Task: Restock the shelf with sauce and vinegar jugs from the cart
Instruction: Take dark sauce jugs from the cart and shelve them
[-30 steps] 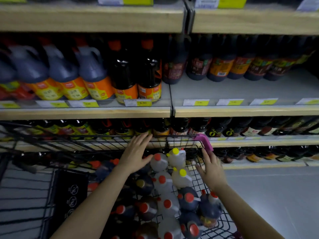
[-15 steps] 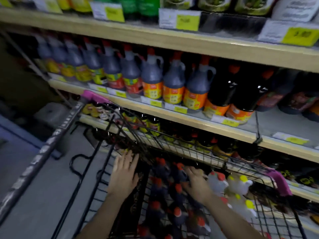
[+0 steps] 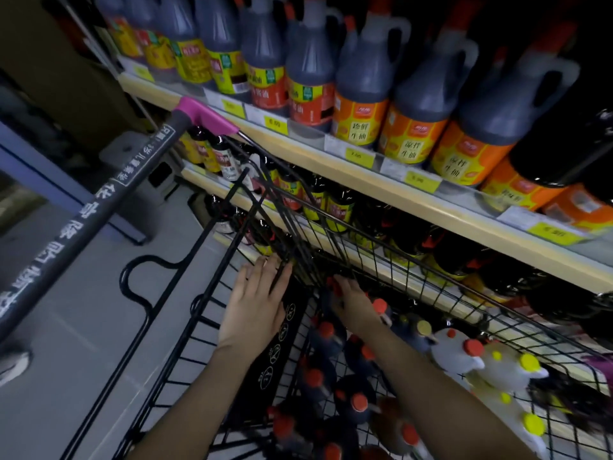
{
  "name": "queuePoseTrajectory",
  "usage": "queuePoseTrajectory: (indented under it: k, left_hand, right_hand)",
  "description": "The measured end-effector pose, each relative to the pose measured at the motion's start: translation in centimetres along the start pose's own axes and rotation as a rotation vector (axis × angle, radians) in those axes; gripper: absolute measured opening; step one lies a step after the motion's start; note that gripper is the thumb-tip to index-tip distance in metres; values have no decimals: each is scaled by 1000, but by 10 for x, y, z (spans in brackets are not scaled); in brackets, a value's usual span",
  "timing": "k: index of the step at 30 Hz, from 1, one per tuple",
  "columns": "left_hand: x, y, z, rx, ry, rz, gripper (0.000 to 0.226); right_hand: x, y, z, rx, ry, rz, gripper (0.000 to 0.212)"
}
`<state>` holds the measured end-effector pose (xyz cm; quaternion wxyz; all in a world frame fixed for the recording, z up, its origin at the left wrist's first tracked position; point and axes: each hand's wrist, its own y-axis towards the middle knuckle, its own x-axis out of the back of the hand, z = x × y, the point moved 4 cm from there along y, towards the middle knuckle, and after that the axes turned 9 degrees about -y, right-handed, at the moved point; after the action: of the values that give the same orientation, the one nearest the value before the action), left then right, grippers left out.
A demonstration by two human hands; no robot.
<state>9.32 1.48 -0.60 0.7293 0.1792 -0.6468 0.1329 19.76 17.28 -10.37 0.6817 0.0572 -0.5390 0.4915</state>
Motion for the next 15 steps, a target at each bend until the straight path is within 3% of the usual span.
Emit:
queuePoseTrajectory:
  k: [5,15]
  left_hand:
    - [-2,8,13,-12,68,-14,73]
    - [-10,10,25,-27,54,-21,73]
  right_hand:
    - [-12,18,1,-14,-27,-27,50]
    - [-4,21,7,34,-218,-24,63]
